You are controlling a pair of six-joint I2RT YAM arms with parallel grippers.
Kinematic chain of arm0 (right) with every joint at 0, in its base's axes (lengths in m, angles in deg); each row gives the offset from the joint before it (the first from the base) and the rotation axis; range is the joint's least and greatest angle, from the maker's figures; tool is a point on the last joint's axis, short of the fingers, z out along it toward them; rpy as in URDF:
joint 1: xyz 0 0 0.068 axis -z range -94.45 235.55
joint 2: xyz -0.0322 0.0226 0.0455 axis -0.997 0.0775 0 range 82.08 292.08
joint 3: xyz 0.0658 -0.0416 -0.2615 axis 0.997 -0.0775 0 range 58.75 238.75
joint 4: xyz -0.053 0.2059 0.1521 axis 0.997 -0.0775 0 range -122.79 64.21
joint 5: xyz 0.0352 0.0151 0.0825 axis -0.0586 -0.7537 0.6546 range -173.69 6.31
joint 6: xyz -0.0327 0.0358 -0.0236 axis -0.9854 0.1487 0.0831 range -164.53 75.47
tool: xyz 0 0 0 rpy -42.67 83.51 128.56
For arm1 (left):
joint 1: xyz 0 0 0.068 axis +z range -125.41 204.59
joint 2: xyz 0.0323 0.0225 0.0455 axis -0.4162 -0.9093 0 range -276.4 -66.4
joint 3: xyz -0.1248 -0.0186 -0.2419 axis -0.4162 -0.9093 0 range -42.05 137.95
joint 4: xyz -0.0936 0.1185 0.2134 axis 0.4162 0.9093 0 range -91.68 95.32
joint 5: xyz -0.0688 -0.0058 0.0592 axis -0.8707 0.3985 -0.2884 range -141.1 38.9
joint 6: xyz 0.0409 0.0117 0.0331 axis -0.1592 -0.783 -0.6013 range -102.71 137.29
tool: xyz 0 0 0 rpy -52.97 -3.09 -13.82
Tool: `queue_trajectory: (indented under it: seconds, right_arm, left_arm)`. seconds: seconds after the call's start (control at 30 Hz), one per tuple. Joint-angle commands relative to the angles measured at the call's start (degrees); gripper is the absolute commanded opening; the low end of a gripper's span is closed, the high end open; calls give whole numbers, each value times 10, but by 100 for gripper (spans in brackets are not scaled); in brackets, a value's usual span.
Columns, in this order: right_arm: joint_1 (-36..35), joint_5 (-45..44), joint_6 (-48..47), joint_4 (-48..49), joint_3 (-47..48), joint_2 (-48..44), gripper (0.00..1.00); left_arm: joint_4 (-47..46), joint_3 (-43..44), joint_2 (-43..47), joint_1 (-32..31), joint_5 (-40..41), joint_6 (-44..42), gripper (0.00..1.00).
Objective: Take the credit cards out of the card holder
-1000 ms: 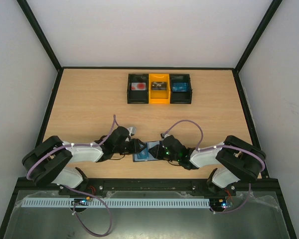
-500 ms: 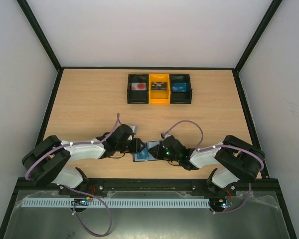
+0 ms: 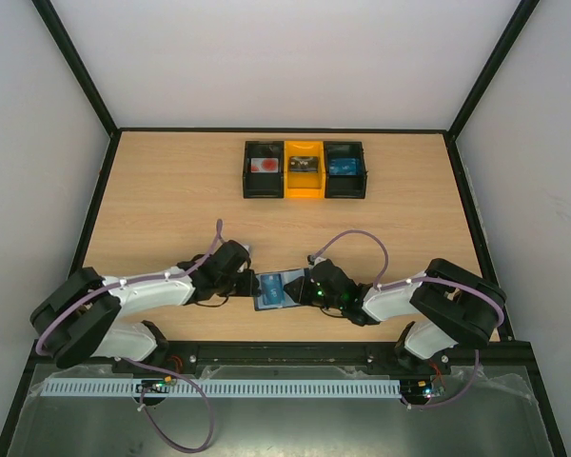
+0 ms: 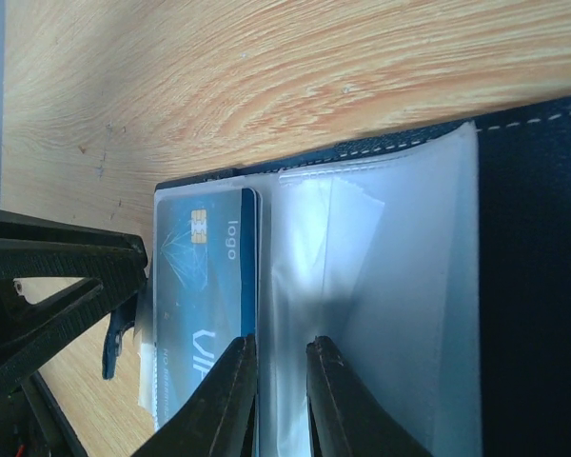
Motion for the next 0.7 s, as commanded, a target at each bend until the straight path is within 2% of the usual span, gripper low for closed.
queue_trajectory:
  seconds: [0.0,0.3,0.4,0.6,0.67]
  right_arm:
    - [-3,-23,0,-25,-9,-1,17]
    - [-3,-3,7,-11,-5,-8,17]
    - [-3,1,7,-9,-2,-7,17]
    - [-4,13,15,15,-5,12,17]
    - [-4,14,16,19,-5,15,17]
  left_arm:
    - [44,-2,16,0,18,-15,19]
    - [49,12,25,1,27,-3,5]
    - [48,22,27,1,28,7,5]
    - [16,23,46,1,6,28,24]
    - [-7,19,49,1,-13,31,26]
